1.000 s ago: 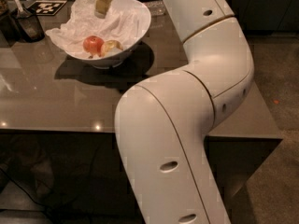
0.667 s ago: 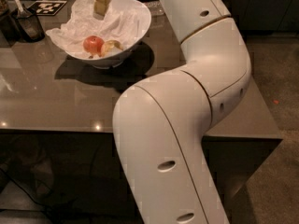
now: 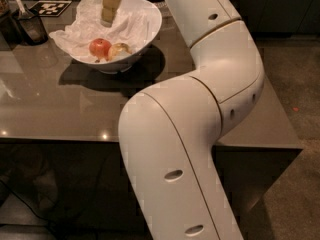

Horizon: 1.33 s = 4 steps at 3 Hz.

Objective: Pick apple from white bowl

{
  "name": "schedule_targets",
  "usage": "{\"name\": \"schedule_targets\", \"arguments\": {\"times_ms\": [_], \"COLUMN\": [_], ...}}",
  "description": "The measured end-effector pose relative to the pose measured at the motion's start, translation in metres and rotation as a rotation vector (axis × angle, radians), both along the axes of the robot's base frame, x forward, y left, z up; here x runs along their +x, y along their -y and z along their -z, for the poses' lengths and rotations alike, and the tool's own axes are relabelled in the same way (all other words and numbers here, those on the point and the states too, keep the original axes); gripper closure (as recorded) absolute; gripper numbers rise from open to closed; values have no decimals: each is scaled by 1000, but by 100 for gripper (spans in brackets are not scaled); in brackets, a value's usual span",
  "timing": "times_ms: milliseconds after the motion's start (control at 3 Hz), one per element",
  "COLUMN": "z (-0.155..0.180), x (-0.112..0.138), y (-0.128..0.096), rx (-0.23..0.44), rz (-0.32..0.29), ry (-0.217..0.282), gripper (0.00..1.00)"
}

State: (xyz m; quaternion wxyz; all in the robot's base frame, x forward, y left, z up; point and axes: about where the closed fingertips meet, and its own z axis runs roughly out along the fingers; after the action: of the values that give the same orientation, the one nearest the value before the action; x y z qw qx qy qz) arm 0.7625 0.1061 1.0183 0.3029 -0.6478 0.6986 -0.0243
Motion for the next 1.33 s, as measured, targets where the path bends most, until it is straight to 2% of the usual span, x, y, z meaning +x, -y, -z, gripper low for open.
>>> {"name": "schedule_targets", "arguments": {"times_ms": [333, 1000, 1333], "z": [8, 26, 30], "x": [1, 4, 5], "y": [1, 0, 0], "rx": [-6, -11, -11], "rz": [0, -8, -9], "ry": [-14, -49, -58], "gripper": [0, 27, 12]}}
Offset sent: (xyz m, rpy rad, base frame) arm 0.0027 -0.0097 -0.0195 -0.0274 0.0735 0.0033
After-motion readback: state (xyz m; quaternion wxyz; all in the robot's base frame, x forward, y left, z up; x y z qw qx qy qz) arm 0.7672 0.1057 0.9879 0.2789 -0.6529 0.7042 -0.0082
